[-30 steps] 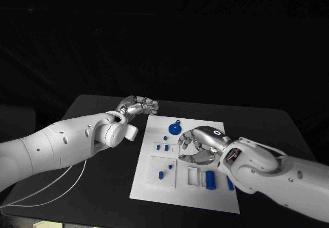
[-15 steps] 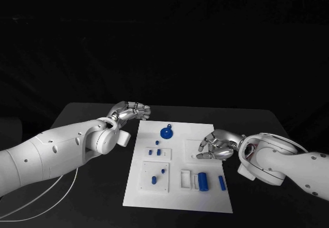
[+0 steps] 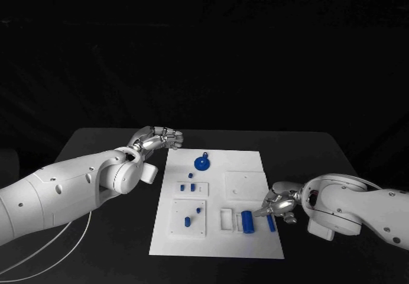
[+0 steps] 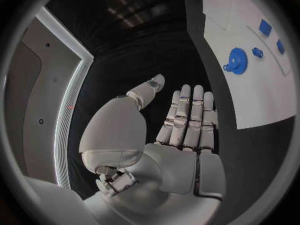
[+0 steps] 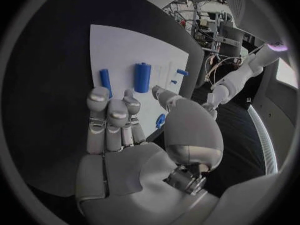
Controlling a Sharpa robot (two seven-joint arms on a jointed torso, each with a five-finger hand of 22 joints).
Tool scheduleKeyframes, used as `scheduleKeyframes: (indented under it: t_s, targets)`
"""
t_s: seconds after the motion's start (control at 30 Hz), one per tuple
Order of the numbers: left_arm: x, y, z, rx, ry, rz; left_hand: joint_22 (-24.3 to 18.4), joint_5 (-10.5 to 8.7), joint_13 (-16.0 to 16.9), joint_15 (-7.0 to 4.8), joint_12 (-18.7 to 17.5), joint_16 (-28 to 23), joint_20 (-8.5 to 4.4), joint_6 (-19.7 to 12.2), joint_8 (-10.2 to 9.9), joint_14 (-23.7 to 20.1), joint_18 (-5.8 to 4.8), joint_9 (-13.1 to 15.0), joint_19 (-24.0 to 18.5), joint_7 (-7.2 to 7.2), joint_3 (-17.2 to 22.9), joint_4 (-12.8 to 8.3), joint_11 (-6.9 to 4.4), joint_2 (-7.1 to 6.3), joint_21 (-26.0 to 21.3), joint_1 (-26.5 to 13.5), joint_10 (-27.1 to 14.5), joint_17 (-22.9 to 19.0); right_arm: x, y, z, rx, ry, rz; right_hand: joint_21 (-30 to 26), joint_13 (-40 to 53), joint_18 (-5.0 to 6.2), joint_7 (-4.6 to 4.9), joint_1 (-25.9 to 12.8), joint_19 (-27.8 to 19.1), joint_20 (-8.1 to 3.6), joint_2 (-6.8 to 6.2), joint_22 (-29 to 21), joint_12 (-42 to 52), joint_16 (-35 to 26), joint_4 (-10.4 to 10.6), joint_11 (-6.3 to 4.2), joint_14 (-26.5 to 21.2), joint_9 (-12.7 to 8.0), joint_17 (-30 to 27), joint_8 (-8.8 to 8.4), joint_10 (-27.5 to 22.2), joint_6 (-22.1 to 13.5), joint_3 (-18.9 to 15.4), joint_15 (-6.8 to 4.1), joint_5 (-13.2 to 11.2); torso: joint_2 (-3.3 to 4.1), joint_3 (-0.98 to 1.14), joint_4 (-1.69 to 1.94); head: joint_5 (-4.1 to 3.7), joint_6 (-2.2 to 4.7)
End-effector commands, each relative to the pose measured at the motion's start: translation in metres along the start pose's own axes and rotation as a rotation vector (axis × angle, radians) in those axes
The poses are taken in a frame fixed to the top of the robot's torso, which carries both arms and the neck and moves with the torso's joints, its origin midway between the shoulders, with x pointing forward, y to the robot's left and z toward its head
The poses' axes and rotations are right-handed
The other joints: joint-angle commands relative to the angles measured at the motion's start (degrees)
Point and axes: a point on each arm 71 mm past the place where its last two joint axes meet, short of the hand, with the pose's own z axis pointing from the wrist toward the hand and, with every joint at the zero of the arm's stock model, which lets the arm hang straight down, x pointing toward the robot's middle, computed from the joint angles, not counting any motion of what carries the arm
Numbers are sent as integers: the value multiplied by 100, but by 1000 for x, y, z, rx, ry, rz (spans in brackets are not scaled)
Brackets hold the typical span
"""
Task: Assemble the parts on the task board
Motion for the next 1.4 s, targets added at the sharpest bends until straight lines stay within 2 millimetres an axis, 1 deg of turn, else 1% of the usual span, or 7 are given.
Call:
scheduleKeyframes:
  t_s: [0.03,0.4,0.6,0.9,1.2,1.33,1.4]
  targets:
    - [4,-1,0,14,19,-13,10,8,-6,25,-23,-27,9,-39,22,8,119,-9,31,3,-22,21,7,-1,-23,-17,-40,12,7,-6,1,61,28,-19,42,34,374,1,-65,-10,-34,17,133,48,44,40,-43,-36,30,23,21,-263,112,-55,6,-3,0,-16,2,-40,-34]
    - [8,-2,-1,12,29,-19,11,8,-7,26,-24,-33,9,-42,22,8,120,-11,32,4,-31,30,8,-4,-27,-33,-41,16,20,5,12,50,30,-43,144,120,374,-4,-285,-38,-65,-60,123,68,74,355,-49,-41,114,97,-7,-254,91,-100,1,-198,12,-27,19,-95,-105]
    - [12,-2,0,13,39,-23,12,9,-7,26,-24,-37,10,-44,23,7,120,-12,33,4,-34,35,8,-2,-29,-39,-43,19,33,5,24,61,60,-48,178,150,374,6,-331,-50,-80,-97,120,75,78,514,-40,-42,134,119,-42,-237,47,-118,9,-234,17,-21,32,-127,-125]
    - [12,-2,0,11,38,-22,13,9,-7,27,-24,-40,10,-46,23,7,121,-13,34,4,-36,39,8,2,-31,-44,-44,21,44,14,34,49,57,-35,183,154,374,7,-329,-53,-82,-90,120,74,78,529,-39,-42,138,122,-44,-237,45,-127,10,-229,19,-13,12,-54,-167]
    - [11,-2,-1,8,36,-22,13,9,-7,26,-25,-43,9,-48,23,6,122,-14,34,4,-37,40,9,4,-33,-45,-47,23,43,16,36,47,34,-21,240,191,374,-2,-142,-87,-90,92,120,68,76,508,-46,-41,190,148,-41,-229,81,-223,6,-223,14,-16,11,-35,-191]
    - [10,-2,-1,7,36,-21,14,9,-8,26,-25,-44,9,-49,23,5,122,-14,34,4,-37,40,9,5,-34,-44,-47,24,41,13,36,51,25,-14,257,199,374,-15,20,-96,-88,151,115,58,66,468,-61,-38,214,152,-25,-219,138,-134,-5,-249,15,-20,4,-20,-193]
    - [10,-2,-1,7,35,-21,14,9,-8,26,-26,-45,9,-49,23,5,122,-15,34,4,-37,40,9,5,-34,-44,-48,24,41,12,35,50,18,-9,267,202,374,-34,151,-91,-80,115,106,44,56,498,-75,-32,238,154,-9,-202,193,137,-22,-269,16,-20,7,-22,-193]
